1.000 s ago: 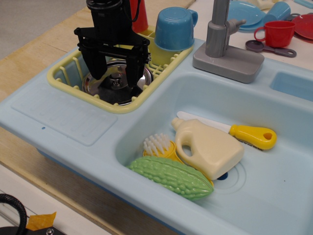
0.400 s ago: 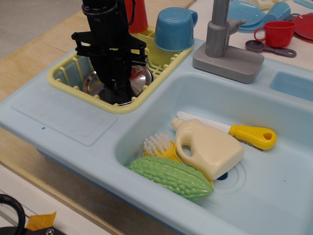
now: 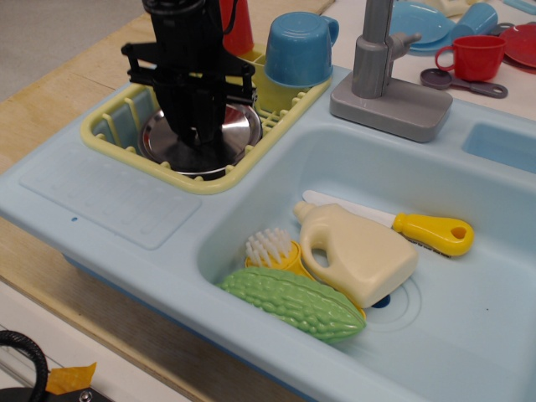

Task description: Take lid off pot or pan

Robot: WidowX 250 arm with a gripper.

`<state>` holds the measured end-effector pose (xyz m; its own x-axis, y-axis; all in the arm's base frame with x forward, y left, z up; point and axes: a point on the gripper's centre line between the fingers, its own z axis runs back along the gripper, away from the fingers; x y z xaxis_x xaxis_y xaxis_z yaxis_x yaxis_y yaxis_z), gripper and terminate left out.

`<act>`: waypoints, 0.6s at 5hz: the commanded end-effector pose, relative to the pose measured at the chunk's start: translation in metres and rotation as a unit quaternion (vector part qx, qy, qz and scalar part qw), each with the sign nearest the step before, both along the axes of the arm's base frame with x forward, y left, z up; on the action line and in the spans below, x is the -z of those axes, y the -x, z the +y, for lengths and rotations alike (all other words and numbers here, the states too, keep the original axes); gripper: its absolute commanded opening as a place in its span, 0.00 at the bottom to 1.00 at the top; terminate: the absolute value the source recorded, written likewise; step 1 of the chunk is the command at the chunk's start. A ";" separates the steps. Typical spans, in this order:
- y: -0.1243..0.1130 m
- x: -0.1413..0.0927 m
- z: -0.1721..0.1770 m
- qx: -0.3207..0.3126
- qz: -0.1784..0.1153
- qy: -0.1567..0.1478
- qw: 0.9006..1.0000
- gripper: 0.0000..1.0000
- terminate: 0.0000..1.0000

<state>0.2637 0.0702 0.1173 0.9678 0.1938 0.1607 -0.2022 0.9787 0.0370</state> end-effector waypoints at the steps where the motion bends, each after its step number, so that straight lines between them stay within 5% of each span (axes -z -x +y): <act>1: 0.013 -0.034 -0.008 -0.022 -0.033 -0.032 0.999 0.00 0.00; 3: 0.050 -0.045 -0.008 -0.104 0.004 -0.026 0.994 0.00 0.00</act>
